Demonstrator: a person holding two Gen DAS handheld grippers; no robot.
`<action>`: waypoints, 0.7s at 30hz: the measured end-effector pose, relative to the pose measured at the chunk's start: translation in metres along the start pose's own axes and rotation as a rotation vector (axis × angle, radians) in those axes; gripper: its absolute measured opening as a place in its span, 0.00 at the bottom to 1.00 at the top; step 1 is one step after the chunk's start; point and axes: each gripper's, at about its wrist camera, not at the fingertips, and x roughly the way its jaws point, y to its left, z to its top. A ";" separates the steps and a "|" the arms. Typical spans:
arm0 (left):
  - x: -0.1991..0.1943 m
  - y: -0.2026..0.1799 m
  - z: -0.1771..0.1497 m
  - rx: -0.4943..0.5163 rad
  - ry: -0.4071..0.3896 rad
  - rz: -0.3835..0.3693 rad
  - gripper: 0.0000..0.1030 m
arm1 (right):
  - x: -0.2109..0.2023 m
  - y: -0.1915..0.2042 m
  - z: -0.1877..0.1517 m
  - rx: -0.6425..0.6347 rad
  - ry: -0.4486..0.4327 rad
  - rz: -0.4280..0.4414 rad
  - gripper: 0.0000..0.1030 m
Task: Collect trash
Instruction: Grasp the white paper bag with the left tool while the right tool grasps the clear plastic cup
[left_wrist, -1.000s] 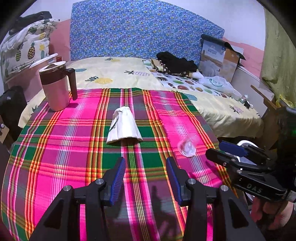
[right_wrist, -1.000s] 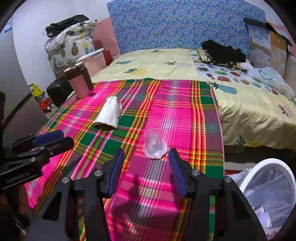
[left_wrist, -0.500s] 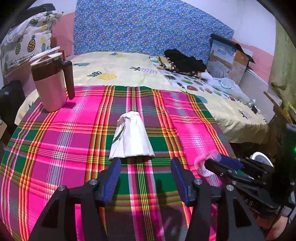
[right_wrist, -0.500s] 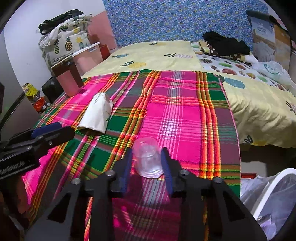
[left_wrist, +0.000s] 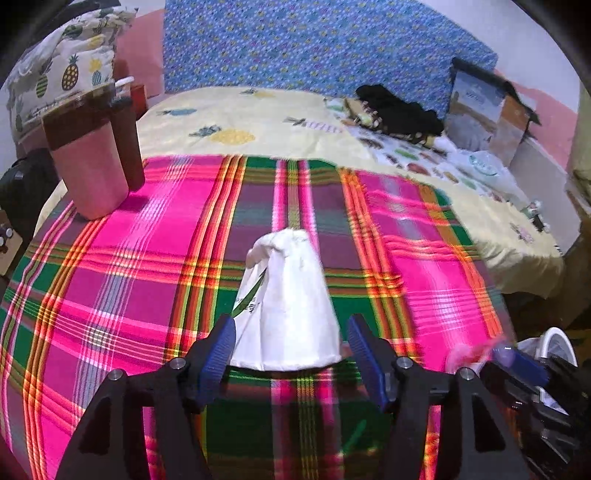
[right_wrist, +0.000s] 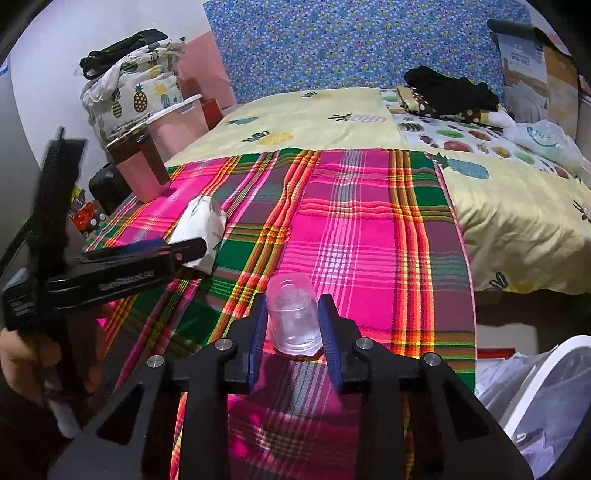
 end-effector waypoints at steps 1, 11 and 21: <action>0.003 0.001 0.000 -0.002 0.008 0.009 0.61 | 0.000 -0.001 0.000 0.001 -0.003 0.002 0.28; -0.005 -0.004 -0.004 0.043 -0.021 0.018 0.27 | -0.008 -0.006 -0.001 0.016 -0.023 0.003 0.28; -0.043 -0.006 -0.025 0.034 -0.042 -0.020 0.23 | -0.032 -0.010 -0.006 0.024 -0.059 -0.014 0.28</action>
